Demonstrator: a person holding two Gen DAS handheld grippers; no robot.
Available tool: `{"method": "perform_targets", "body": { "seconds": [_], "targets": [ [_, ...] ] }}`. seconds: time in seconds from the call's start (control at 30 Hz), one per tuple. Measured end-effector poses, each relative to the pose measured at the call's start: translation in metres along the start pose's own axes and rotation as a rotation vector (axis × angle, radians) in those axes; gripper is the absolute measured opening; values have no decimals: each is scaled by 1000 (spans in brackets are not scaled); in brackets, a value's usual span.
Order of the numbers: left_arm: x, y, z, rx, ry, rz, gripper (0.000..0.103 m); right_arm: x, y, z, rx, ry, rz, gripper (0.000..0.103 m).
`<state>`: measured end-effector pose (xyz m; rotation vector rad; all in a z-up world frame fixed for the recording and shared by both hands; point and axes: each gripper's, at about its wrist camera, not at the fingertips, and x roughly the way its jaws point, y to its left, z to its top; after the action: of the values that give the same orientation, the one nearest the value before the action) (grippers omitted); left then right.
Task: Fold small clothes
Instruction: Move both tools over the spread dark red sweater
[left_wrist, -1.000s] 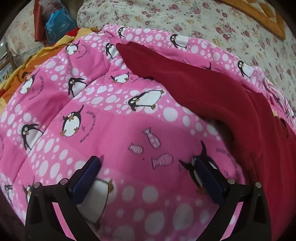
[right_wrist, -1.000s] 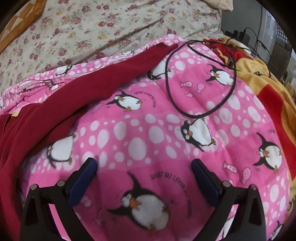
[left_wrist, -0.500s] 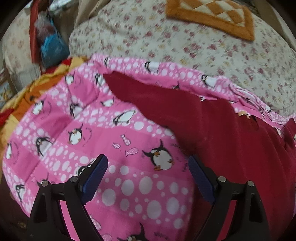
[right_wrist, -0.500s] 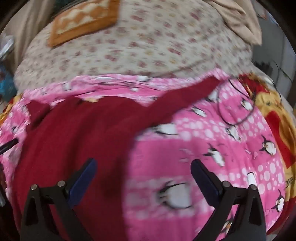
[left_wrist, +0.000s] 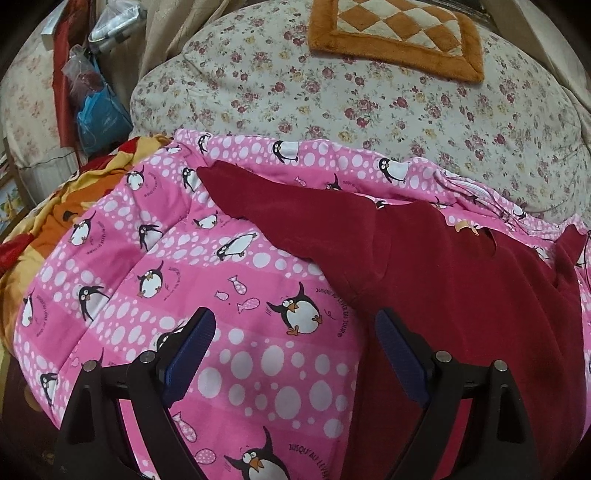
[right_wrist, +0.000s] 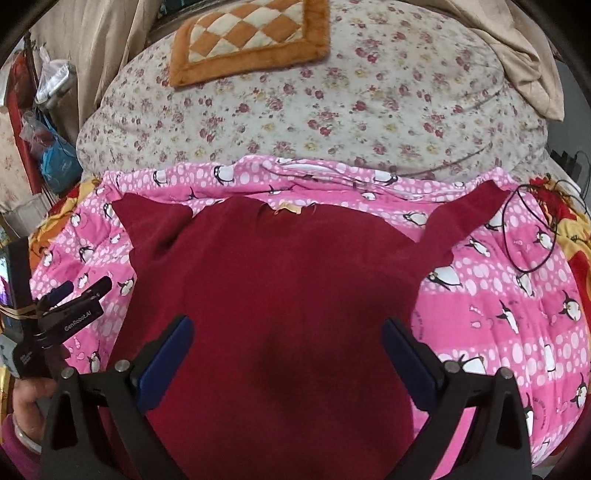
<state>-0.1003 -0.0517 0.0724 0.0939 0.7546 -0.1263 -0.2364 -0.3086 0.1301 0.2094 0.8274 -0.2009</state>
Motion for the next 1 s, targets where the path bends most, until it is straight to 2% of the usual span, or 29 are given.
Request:
{"method": "perform_targets", "body": {
  "seconds": [0.07, 0.17, 0.23, 1.0],
  "targets": [
    [1, -2, 0, 8, 5, -4, 83, 5, 8, 1, -31, -6, -39, 103],
    [3, -4, -1, 21, 15, -18, 83, 12, 14, 1, -70, -41, -144, 103],
    [4, -7, 0, 27, 21, -23, 83, 20, 14, 3, -81, -41, -173, 103],
    [12, -23, 0, 69, 9, -27, 83, 43, -8, 2, -36, -2, -172, 103]
  ]
}}
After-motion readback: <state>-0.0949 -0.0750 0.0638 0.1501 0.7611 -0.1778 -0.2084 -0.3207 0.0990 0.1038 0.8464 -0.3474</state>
